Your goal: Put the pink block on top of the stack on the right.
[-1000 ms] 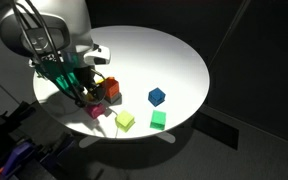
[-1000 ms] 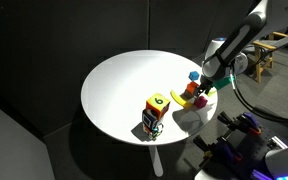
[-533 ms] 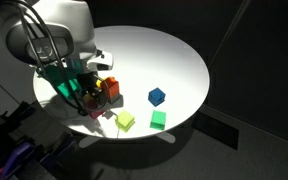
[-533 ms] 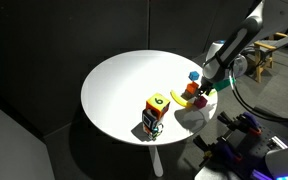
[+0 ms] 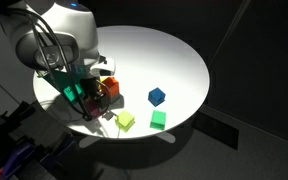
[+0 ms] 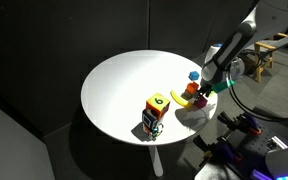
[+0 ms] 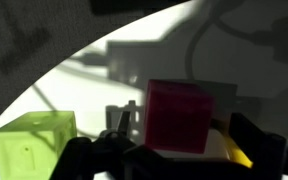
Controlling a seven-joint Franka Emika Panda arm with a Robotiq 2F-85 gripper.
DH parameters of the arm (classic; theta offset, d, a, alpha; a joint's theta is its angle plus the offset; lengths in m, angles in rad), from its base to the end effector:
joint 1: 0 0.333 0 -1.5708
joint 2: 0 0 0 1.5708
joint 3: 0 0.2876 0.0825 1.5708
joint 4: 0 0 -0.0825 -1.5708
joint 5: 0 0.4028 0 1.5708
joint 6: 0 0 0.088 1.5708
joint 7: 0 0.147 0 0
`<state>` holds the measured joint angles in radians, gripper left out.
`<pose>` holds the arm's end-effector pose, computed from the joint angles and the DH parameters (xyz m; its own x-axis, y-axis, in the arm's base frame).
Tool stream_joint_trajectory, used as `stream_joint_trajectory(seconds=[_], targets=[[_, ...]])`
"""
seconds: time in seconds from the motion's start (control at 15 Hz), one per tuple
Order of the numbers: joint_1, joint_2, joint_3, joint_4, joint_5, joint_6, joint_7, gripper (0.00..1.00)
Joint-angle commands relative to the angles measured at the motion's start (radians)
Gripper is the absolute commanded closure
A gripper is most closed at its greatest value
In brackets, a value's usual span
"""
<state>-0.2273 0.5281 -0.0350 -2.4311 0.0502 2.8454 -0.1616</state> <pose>0.4246 -0.1200 0.0028 0.9832 -0.1438 -0.1125 -0.1458 -0.9893 -0.0097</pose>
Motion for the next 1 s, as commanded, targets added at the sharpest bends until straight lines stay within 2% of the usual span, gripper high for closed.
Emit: stream_joint_trajectory(seconds=[0.0, 0.33, 0.6, 0.93], targets=[[-0.018, 0.033, 0.01, 0.036, 0.003, 0.0, -0.01, 0.25], [-0.007, 0.026, 0.004, 0.027, -0.004, 0.001, -0.002, 0.66], [-0.003, -0.02, 0.004, -0.013, -0.009, -0.016, -0.007, 0.7], [0.013, -0.081, -0.01, -0.055, -0.012, -0.045, 0.008, 0.71]])
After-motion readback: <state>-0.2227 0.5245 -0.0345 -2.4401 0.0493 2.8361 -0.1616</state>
